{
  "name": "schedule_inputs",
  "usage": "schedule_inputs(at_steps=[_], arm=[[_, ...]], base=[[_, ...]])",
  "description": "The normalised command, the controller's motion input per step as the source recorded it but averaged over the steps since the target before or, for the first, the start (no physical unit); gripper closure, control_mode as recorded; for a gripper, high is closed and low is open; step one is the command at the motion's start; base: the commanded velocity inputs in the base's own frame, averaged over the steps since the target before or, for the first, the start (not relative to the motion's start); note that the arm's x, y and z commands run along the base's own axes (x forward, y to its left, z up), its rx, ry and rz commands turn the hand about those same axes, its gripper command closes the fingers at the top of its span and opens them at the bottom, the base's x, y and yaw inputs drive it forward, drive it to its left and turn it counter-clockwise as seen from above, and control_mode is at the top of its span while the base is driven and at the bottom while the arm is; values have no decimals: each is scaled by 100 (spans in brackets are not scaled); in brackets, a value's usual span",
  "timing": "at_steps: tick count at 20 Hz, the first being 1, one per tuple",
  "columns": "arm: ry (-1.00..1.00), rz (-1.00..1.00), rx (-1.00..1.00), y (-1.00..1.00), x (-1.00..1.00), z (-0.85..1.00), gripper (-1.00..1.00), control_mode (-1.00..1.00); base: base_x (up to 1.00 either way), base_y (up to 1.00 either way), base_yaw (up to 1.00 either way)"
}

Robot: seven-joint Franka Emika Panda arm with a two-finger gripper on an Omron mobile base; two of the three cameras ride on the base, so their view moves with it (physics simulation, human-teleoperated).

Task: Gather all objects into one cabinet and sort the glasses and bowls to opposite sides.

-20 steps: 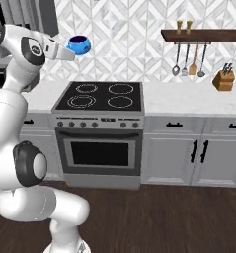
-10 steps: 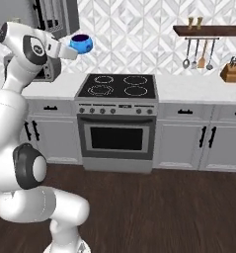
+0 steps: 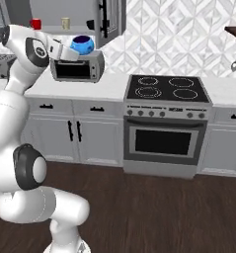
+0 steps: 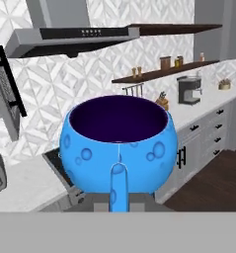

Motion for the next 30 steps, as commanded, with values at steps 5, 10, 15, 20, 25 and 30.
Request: schedule_inputs(at_steps=[5, 10, 15, 20, 25, 30], arm=[[0, 0, 0, 0, 0, 0, 100, 100], [0, 0, 0, 0, 0, 0, 100, 100], [0, 0, 0, 0, 0, 0, 100, 100], [0, 0, 0, 0, 0, 0, 100, 100], [0, 0, 0, 0, 0, 0, 100, 100], [0, 0, 0, 0, 0, 0, 100, 100]], base=[[0, 87, 17], [65, 75, 16], [100, 26, 21], [100, -2, 27], [72, -24, 33], [63, -18, 29]])
